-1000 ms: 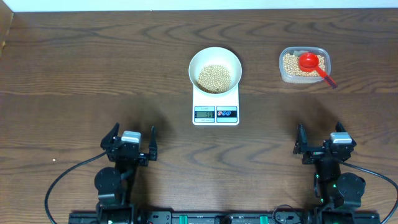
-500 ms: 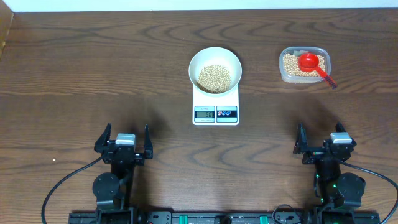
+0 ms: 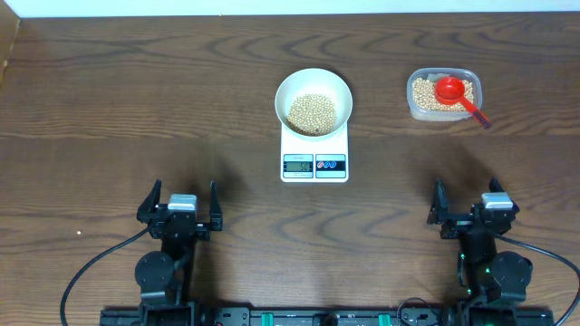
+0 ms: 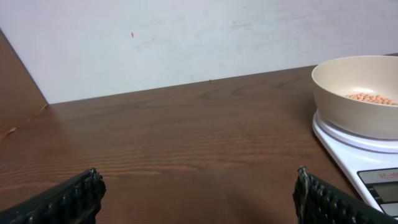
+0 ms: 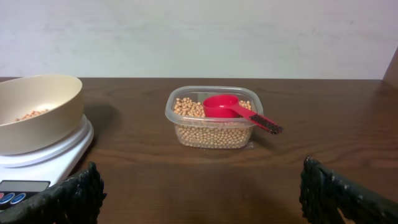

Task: Scoop item into bowl and weigh 50g on scale

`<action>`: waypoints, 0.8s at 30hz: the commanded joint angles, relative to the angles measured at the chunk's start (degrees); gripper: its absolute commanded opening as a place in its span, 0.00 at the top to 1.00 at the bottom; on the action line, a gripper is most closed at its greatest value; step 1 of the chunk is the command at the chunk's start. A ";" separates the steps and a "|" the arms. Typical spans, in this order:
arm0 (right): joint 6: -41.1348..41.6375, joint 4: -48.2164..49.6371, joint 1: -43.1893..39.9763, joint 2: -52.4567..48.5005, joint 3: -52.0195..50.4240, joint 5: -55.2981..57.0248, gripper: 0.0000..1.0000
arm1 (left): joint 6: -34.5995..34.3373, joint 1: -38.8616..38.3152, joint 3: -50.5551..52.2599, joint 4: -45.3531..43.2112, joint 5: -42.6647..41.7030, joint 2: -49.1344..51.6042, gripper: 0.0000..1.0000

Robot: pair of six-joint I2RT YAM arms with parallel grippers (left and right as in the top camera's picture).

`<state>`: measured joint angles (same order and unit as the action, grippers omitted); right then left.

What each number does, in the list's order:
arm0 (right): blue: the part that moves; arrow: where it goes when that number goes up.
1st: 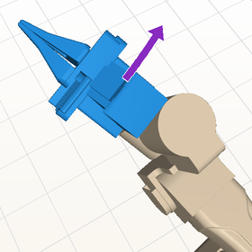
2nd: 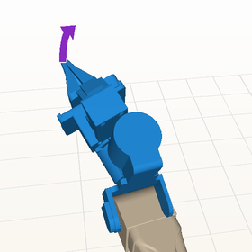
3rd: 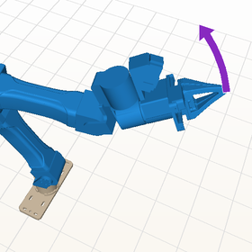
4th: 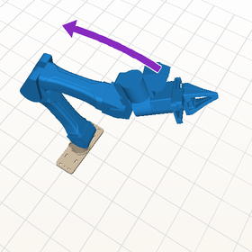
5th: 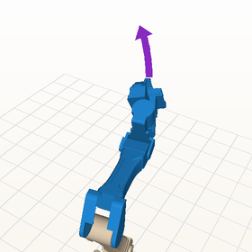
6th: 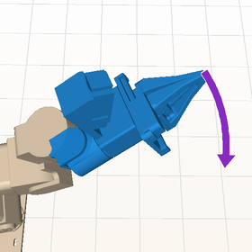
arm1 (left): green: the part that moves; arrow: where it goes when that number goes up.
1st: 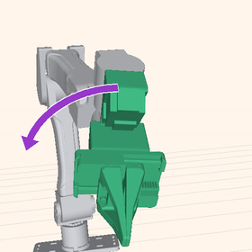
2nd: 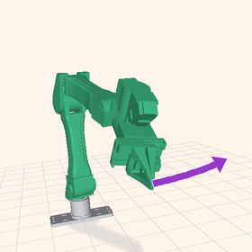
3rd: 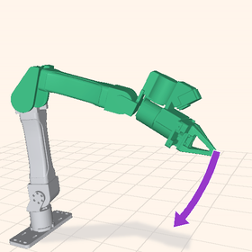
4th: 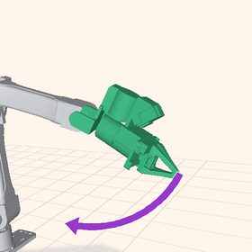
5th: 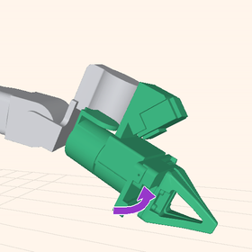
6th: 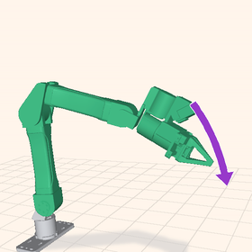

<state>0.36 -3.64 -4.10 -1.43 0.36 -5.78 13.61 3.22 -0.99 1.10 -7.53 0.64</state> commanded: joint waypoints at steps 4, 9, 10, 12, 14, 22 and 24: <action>-0.02 -0.22 0.44 0.28 -0.04 -0.35 0.01 | 0.74 -0.17 0.76 2.29 -0.15 0.09 0.01; -0.02 -0.22 0.44 0.28 -0.04 -0.35 0.01 | 0.72 -0.17 0.76 2.29 -0.15 0.07 0.01; -0.02 -0.22 0.44 0.31 -0.04 -0.35 0.01 | 0.72 -0.17 0.76 2.29 -0.15 0.07 0.01; -0.02 -0.22 0.44 0.28 -0.04 -0.35 0.01 | 0.74 -0.17 0.76 2.29 -0.15 0.07 0.01; -0.02 -0.22 0.44 0.28 -0.04 -0.35 0.01 | 0.74 -0.17 0.76 2.29 -0.15 0.07 0.01; -0.02 -0.22 0.44 0.28 -0.04 -0.35 0.01 | 0.74 -0.17 0.76 2.29 -0.15 0.07 0.01; -0.02 -0.22 0.44 0.31 -0.04 -0.35 0.01 | 0.72 -0.17 0.76 2.29 -0.15 0.07 0.01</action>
<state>0.36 -3.64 -4.10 -1.43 0.36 -5.78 13.61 3.22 -0.99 1.10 -7.51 0.64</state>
